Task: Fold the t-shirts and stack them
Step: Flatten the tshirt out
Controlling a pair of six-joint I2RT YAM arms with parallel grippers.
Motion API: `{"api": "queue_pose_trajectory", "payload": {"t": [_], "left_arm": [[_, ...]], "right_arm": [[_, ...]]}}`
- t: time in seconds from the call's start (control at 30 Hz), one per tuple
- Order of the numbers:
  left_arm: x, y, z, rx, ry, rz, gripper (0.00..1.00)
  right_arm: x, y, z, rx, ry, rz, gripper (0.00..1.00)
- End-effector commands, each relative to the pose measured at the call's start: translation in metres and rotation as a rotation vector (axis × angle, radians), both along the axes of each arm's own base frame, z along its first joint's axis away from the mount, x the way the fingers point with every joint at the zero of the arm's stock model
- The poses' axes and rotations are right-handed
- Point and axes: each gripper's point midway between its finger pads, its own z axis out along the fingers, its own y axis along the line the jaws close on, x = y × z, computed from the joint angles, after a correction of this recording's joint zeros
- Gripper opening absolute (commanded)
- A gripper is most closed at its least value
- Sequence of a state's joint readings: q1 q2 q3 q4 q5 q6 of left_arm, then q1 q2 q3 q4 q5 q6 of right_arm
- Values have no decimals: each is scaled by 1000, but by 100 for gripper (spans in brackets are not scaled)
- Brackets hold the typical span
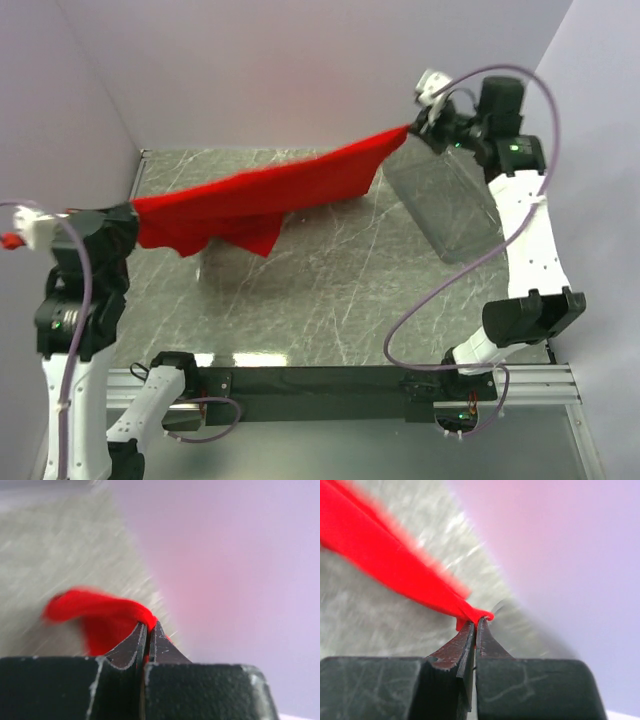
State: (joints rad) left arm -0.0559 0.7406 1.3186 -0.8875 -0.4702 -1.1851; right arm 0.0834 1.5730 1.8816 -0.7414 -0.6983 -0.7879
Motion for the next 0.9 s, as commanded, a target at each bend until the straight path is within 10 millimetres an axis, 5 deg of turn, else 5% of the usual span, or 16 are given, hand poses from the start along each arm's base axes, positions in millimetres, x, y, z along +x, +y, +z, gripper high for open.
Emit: {"api": "queue_pose_trajectory", "payload": {"t": [0.0, 0.13, 0.2, 0.37, 0.47, 0.63, 0.73, 0.87], "left_arm": [[-19, 25, 85, 73, -260, 121, 1], [-34, 30, 163, 112, -501, 148, 1], [-37, 30, 186, 148, -550, 148, 1], [-45, 28, 249, 194, -715, 149, 1], [-42, 26, 267, 199, -759, 140, 1], [-19, 24, 262, 190, -745, 133, 1], [6, 26, 241, 179, -678, 148, 1], [49, 26, 200, 188, -559, 149, 1]], "right_arm": [[-24, -2, 112, 155, -238, 4, 0], [-55, -6, 189, 294, -390, 11, 0], [-71, -3, 220, 346, -456, 35, 0], [-110, -1, 270, 445, -544, 102, 0], [-124, 3, 284, 498, -532, 147, 0], [-127, 6, 283, 552, -484, 163, 0], [-107, 2, 266, 565, -439, 115, 0], [-59, -4, 212, 530, -353, 15, 0]]}}
